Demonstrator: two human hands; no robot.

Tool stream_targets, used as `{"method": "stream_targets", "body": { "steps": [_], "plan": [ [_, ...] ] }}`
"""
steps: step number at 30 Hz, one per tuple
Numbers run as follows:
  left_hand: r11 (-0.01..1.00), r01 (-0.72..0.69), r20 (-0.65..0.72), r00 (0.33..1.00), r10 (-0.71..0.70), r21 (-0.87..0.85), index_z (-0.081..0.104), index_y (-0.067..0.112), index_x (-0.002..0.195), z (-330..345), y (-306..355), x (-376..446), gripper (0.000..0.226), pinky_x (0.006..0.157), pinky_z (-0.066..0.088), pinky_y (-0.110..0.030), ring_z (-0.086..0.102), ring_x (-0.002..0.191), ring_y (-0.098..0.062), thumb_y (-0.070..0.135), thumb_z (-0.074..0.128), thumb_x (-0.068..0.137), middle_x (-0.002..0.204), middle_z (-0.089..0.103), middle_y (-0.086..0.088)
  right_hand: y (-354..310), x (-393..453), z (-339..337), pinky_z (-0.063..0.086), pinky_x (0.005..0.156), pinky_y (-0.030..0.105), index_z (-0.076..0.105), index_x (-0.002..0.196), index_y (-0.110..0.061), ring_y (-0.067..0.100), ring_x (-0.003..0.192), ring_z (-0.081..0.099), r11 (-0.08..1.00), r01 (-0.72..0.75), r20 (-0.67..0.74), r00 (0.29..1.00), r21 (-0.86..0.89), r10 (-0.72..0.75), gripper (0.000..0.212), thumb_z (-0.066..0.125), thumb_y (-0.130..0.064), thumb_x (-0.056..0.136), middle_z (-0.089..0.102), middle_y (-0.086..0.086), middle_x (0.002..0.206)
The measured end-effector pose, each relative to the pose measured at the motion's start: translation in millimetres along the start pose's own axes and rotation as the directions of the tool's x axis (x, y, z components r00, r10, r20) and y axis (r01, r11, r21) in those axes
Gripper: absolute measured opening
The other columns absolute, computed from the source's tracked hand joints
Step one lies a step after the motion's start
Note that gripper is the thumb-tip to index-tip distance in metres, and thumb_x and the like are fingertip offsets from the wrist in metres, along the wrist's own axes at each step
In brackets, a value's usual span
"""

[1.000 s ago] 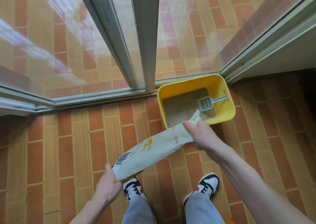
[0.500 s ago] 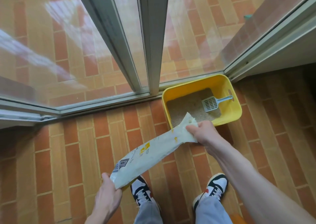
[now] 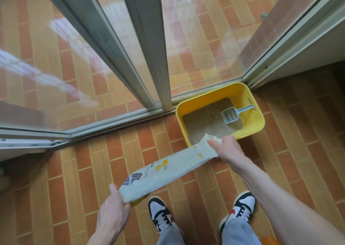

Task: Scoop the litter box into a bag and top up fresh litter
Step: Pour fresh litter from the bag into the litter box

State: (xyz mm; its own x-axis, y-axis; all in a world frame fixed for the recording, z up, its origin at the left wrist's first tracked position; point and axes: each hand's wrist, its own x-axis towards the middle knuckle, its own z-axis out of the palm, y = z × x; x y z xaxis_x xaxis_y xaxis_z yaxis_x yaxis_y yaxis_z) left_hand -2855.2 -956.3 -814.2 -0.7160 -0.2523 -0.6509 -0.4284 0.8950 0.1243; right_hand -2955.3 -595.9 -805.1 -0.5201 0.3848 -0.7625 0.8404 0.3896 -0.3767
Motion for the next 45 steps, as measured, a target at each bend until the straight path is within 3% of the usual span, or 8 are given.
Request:
{"method": "stream_targets", "body": {
  "steps": [6, 15, 21, 25, 29, 32, 37, 45],
  "plan": [
    [0.994, -0.052, -0.058, 0.997, 0.058, 0.091, 0.025, 0.019, 0.095, -25.9, 13.7, 14.5, 0.028, 0.054, 0.048, -0.038, 0.062, 0.059, -0.030, 0.014, 0.052, 0.089, 0.072, 0.063, -0.002, 0.5, 6.1, -6.2, 0.034, 0.058, 0.032, 0.050, 0.079, -0.011, 0.018, 0.064, 0.047, 0.997, -0.009, 0.031, 0.999, 0.082, 0.006, 0.031, 0.063, -0.034, 0.095, 0.055, 0.004, 0.075],
    [0.967, -0.146, -0.115, 0.978, 0.173, 0.209, 0.026, 0.020, 0.093, -54.0, 20.4, 31.3, 0.026, 0.044, 0.043, -0.033, 0.059, 0.051, -0.020, 0.018, 0.052, 0.091, 0.065, 0.060, 0.003, 11.9, 22.3, 0.1, 0.041, 0.064, 0.036, 0.055, 0.091, -0.007, 0.024, 0.070, 0.053, 0.971, -0.064, 0.084, 0.995, 0.229, 0.046, 0.030, 0.065, -0.035, 0.093, 0.058, 0.009, 0.078],
    [0.945, -0.188, -0.119, 0.967, 0.226, 0.267, 0.026, 0.020, 0.093, -65.4, 25.8, 38.1, 0.029, 0.042, 0.040, -0.030, 0.056, 0.048, -0.016, 0.017, 0.054, 0.090, 0.065, 0.057, 0.005, 14.9, 23.2, -2.0, 0.033, 0.050, 0.029, 0.053, 0.083, -0.007, 0.019, 0.056, 0.044, 0.921, -0.077, 0.116, 0.993, 0.382, 0.035, 0.026, 0.055, -0.027, 0.101, 0.048, 0.007, 0.066],
    [0.941, -0.202, -0.132, 0.961, 0.244, 0.272, 0.026, 0.021, 0.092, -67.2, 30.9, 35.4, 0.028, 0.042, 0.041, -0.030, 0.055, 0.047, -0.015, 0.018, 0.053, 0.090, 0.063, 0.057, 0.005, 14.6, 30.5, -12.9, 0.027, 0.037, 0.020, 0.052, 0.085, -0.008, 0.011, 0.049, 0.035, 0.727, -0.242, 0.135, 0.970, 0.642, 0.204, 0.026, 0.042, -0.020, 0.105, 0.044, 0.005, 0.064],
    [0.915, -0.238, -0.092, 0.955, 0.281, 0.325, 0.033, 0.016, 0.110, -64.3, 33.6, 35.0, 0.025, 0.046, 0.045, -0.031, 0.054, 0.051, -0.015, 0.010, 0.050, 0.093, 0.066, 0.056, 0.005, 19.0, 40.3, -10.8, 0.028, 0.035, 0.019, 0.062, 0.092, -0.006, 0.007, 0.042, 0.035, 0.747, -0.304, 0.199, 0.952, 0.592, 0.231, 0.024, 0.050, -0.021, 0.105, 0.047, 0.000, 0.057],
    [0.910, -0.268, -0.072, 0.950, 0.305, 0.315, 0.036, 0.018, 0.122, -56.7, 31.0, 37.0, 0.032, 0.048, 0.038, -0.029, 0.051, 0.055, -0.017, 0.006, 0.043, 0.093, 0.070, 0.055, 0.004, 12.9, 47.7, 1.2, 0.027, 0.042, 0.023, 0.065, 0.095, -0.008, 0.010, 0.044, 0.036, 0.765, -0.241, 0.181, 0.970, 0.597, 0.165, 0.025, 0.052, -0.027, 0.104, 0.045, -0.003, 0.052],
    [0.953, -0.222, -0.113, 0.962, 0.248, 0.208, 0.028, 0.021, 0.102, -32.0, 20.2, 41.7, 0.019, 0.049, 0.044, -0.035, 0.055, 0.055, -0.024, 0.008, 0.040, 0.096, 0.066, 0.057, 0.000, 5.0, 39.0, 3.0, 0.030, 0.045, 0.022, 0.062, 0.089, -0.009, 0.008, 0.043, 0.035, 0.771, -0.054, 0.128, 0.991, 0.634, -0.036, 0.029, 0.051, -0.031, 0.106, 0.041, -0.004, 0.056],
    [0.965, -0.179, -0.086, 0.976, 0.198, 0.193, 0.025, 0.021, 0.103, -25.8, 14.5, 32.1, 0.012, 0.047, 0.039, -0.028, 0.053, 0.054, -0.016, 0.014, 0.034, 0.100, 0.067, 0.055, 0.002, 11.1, 27.2, -0.6, 0.044, 0.051, 0.022, 0.069, 0.108, 0.005, 0.010, 0.051, 0.051, 0.728, -0.174, 0.310, 0.949, 0.663, -0.056, 0.030, 0.063, -0.024, 0.100, 0.058, 0.001, 0.060]
  ]
}}
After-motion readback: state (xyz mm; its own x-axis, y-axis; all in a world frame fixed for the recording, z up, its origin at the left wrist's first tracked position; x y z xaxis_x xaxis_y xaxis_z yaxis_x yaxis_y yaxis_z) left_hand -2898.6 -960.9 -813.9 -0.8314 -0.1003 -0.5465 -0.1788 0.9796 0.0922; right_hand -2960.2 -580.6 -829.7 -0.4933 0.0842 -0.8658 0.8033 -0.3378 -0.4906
